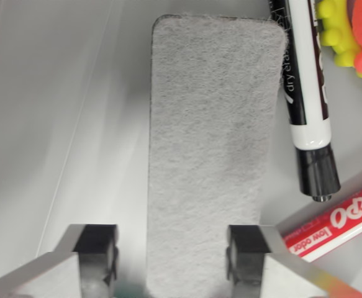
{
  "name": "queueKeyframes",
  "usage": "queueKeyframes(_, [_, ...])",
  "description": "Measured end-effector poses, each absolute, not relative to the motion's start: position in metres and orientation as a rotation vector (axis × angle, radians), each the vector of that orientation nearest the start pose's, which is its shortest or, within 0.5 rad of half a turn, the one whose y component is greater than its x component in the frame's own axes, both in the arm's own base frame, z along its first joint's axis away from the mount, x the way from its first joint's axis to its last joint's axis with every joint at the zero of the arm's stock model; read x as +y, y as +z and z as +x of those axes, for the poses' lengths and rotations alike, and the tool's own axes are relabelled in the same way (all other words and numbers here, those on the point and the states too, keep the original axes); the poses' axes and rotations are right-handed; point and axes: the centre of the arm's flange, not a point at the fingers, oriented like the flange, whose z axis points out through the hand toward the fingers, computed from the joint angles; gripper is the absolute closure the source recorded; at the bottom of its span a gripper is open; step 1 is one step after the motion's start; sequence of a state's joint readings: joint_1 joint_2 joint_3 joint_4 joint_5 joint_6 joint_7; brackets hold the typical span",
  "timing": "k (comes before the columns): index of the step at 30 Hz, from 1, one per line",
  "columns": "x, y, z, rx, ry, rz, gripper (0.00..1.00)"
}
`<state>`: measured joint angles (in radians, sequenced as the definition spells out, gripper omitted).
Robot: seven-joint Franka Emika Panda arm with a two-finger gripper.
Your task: Pick an object from the bin
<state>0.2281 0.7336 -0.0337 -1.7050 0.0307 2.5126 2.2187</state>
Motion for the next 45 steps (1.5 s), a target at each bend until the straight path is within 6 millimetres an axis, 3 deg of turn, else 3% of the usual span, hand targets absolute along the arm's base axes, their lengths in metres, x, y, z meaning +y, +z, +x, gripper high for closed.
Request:
queueKeyframes(27, [0.133, 0.178, 0.667, 2.616, -0.046, -1.608, 1.0])
queueKeyframes(45, [0.133, 0.231, 0.664, 2.628, -0.032, -1.614, 1.0])
